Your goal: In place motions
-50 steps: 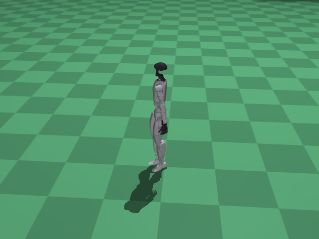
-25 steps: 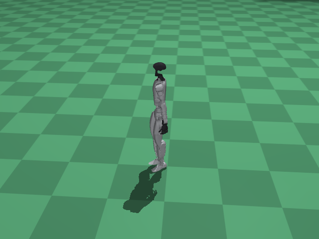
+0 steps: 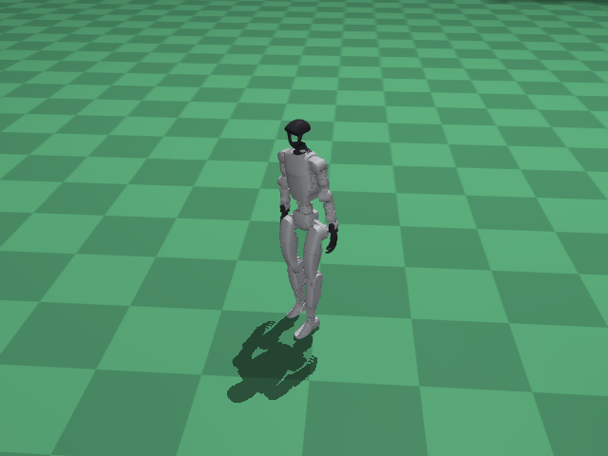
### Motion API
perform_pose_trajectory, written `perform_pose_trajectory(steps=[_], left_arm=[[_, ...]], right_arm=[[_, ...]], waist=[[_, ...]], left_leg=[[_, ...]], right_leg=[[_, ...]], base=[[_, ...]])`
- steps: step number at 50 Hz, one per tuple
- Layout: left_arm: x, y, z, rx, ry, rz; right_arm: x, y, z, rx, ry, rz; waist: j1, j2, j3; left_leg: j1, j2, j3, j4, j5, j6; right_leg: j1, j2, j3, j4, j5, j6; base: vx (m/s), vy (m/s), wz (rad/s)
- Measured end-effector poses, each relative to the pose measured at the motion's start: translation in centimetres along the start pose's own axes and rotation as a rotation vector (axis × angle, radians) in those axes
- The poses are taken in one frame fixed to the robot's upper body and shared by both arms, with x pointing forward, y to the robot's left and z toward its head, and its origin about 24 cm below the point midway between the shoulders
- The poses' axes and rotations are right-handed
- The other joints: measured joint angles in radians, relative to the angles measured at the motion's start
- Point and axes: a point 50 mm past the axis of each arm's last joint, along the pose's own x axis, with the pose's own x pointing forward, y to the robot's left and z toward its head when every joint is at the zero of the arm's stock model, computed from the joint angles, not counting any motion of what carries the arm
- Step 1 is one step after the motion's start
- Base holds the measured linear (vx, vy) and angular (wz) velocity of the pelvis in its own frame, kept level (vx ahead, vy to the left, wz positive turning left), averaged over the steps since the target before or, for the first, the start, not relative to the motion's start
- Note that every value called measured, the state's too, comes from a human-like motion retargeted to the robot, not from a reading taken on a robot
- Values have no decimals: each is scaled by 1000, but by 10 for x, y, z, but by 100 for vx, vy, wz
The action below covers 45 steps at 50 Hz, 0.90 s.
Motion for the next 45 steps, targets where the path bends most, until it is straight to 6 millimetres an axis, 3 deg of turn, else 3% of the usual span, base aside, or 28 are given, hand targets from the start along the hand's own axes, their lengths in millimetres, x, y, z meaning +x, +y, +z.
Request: perform_pose_trajectory(steps=[5, 9, 10, 12, 14, 20, 25, 30, 37, 41, 45], left_arm=[[-2, 0, -18, -46, 62, 16], [-6, 1, -36, -67, 133, 14], [-6, 1, -40, -68, 145, 21], [-9, 2, -52, -76, 178, 40], [-12, 2, -62, -90, 207, 46], [-19, 1, -85, -157, 278, 57], [-16, -5, -80, -159, 256, 45], [-13, -9, -71, -131, 212, 26], [-14, -7, -74, -157, 217, 30], [-12, 0, -65, -158, 183, 51], [-11, 6, -57, -145, 159, 62]], right_arm=[[1, -9, 19, 6, -79, -28], [0, -18, 35, 5, -140, -53], [0, -20, 37, 8, -149, -58], [0, -23, 41, 24, -164, -67], [0, -22, 43, 36, -167, -66], [1, -13, 34, 84, -144, -56], [1, -5, 16, 113, -82, -41], [1, -1, 5, 93, -32, -46], [3, 8, 24, 75, -82, -18], [4, 11, 38, 70, -139, 12], [4, 12, 40, 37, -139, 7]], waist=[[55, -3, 30], [40, 0, 39], [40, -1, 41], [50, -27, 46], [48, -42, 42], [-2, -66, 1], [32, -74, -9], [103, -59, -22], [77, -23, -66], [63, -22, -67], [76, -30, -75]], left_leg=[[-64, 18, -49, 40, 12, -70], [-111, 10, -92, 59, 34, -91], [-118, 6, -101, 61, 40, -83], [-129, 10, -13, 85, 13, 45], [-122, 64, 188, 111, -67, 114], [-95, 177, 543, 190, -173, 107], [-68, 150, 603, 250, -189, 132], [-17, 53, 547, 174, -189, 165], [32, -22, 457, -52, -117, 177], [41, -36, 431, -76, -114, 190], [44, -44, 409, -71, -124, 203]], right_leg=[[46, -7, -186, -58, 16, 0], [56, 2, -288, -71, 7, -7], [56, 0, -302, -72, 5, -7], [64, -28, -346, -76, 2, -5], [66, -44, -384, -77, -5, -3], [67, -81, -541, -80, -31, 8], [77, -113, -653, -84, -40, 23], [83, -112, -704, -86, -45, 35], [85, -86, -725, -82, -51, 50], [91, -88, -729, -73, -53, 56], [98, -95, -727, -60, -54, 61]], base=[[-26, -12, 157], [-25, -6, 163], [-25, -3, 134], [-21, -3, 141], [-15, -2, 148], [-7, 2, 169], [-5, 9, 117], [4, 11, 51], [12, 9, 16], [9, 9, 4], [15, 10, -4]])
